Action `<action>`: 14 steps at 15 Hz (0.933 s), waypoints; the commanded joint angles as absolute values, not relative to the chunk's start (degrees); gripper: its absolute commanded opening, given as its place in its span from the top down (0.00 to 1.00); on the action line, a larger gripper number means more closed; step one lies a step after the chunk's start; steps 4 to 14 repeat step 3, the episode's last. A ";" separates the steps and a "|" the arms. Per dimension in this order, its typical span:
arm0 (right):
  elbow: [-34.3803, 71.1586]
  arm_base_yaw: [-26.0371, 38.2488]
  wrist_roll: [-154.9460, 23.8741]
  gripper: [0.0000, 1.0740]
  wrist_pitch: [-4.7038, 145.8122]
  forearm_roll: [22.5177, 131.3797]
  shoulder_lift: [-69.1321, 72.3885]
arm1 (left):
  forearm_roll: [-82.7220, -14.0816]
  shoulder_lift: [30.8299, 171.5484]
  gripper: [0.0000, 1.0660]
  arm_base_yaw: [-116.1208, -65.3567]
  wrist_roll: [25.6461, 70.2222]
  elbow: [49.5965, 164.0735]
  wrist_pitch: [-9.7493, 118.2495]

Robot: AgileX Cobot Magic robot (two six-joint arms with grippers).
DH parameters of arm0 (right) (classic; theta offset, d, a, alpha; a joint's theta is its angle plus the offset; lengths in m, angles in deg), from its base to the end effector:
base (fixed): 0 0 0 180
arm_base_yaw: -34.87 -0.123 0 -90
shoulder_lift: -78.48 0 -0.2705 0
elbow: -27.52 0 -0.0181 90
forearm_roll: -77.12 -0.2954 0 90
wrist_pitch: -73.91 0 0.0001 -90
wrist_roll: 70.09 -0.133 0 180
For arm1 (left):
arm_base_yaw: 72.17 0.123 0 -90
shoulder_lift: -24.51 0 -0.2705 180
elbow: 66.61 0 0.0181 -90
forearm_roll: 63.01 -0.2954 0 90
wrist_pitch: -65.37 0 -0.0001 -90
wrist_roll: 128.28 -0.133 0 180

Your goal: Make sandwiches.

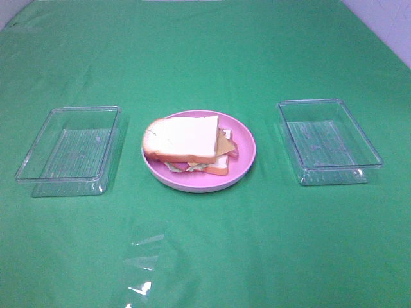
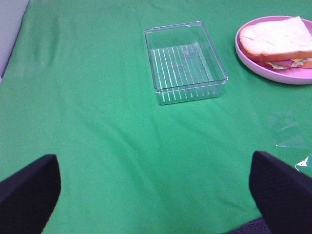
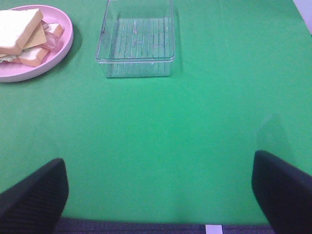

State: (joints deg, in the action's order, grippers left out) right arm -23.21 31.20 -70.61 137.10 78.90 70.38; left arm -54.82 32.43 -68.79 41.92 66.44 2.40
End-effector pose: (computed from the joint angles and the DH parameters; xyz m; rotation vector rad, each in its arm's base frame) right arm 0.0883 0.0020 0.2589 -0.0571 2.1285 0.0054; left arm 0.0810 -0.0121 0.2838 0.1268 2.0445 -0.0280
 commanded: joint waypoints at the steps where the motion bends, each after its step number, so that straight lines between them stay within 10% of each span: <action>1: -23.38 31.43 -70.09 0.08 136.82 78.72 71.87 | -54.30 31.52 0.05 -68.62 41.80 66.44 3.31; 14: -23.38 31.43 -70.09 0.08 136.82 78.72 71.87 | -54.30 31.52 0.05 -68.62 41.80 66.44 3.31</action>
